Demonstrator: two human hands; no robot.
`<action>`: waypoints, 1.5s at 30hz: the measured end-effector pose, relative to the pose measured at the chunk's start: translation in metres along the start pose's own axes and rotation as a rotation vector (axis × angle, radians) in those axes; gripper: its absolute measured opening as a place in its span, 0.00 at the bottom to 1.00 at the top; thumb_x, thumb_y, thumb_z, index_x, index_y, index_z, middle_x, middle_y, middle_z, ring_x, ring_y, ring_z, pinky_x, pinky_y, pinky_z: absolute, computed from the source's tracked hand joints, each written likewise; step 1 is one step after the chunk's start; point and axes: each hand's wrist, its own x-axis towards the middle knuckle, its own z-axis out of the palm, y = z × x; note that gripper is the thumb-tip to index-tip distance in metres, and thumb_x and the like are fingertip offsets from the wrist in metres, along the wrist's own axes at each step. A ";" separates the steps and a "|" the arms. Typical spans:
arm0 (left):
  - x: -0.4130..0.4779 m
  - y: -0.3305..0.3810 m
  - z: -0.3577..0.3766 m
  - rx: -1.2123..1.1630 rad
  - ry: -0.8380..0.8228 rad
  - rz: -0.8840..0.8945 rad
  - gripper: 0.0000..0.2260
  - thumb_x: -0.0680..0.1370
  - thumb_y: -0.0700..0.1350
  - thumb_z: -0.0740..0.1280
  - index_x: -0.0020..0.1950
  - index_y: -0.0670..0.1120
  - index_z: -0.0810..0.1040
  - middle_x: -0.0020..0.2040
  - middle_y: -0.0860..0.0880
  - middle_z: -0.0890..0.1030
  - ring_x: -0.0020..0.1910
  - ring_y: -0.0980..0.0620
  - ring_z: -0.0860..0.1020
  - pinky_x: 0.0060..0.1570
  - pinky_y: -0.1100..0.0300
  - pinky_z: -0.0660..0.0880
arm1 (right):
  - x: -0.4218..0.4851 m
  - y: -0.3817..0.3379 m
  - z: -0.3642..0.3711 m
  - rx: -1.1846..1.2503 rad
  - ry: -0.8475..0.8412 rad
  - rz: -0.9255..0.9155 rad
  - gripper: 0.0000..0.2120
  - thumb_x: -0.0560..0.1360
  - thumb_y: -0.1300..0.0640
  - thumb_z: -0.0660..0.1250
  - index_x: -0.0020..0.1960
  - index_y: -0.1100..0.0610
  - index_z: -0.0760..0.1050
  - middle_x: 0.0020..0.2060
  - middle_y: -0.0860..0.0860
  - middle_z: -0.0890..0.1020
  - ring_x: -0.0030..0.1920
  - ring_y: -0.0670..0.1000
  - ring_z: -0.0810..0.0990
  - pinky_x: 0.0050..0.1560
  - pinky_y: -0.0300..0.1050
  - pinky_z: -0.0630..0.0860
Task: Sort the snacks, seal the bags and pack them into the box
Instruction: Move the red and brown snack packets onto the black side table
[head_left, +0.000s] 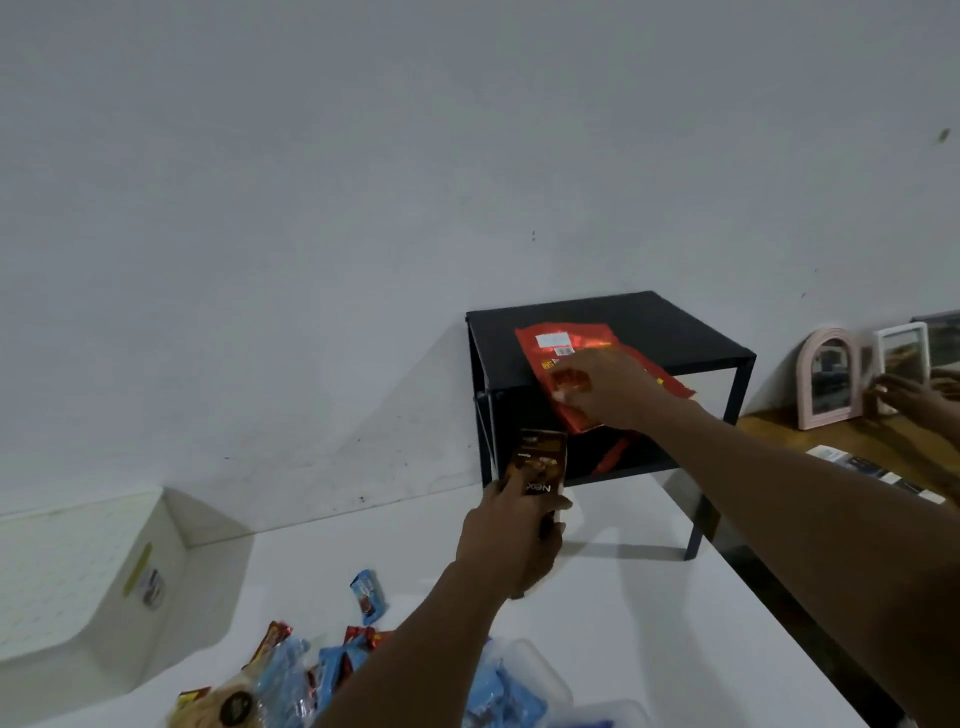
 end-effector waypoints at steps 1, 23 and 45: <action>-0.002 -0.002 -0.005 0.006 0.002 0.000 0.13 0.80 0.52 0.63 0.64 0.61 0.78 0.70 0.53 0.71 0.62 0.45 0.74 0.54 0.49 0.79 | 0.001 0.001 0.000 0.013 0.004 0.027 0.21 0.77 0.46 0.67 0.69 0.49 0.74 0.66 0.53 0.78 0.64 0.55 0.77 0.64 0.50 0.72; 0.007 -0.011 -0.002 0.031 0.005 0.045 0.14 0.78 0.53 0.64 0.63 0.60 0.78 0.69 0.54 0.74 0.61 0.45 0.74 0.54 0.49 0.79 | 0.016 0.019 0.024 -0.053 -0.051 0.201 0.44 0.62 0.16 0.51 0.74 0.34 0.58 0.79 0.53 0.55 0.79 0.64 0.46 0.67 0.82 0.41; -0.056 -0.032 -0.046 0.135 0.051 0.135 0.16 0.78 0.54 0.66 0.66 0.60 0.76 0.72 0.52 0.71 0.66 0.46 0.72 0.54 0.51 0.79 | 0.003 -0.062 0.042 -0.023 0.175 0.048 0.28 0.75 0.37 0.65 0.71 0.47 0.71 0.68 0.55 0.76 0.69 0.61 0.72 0.67 0.67 0.68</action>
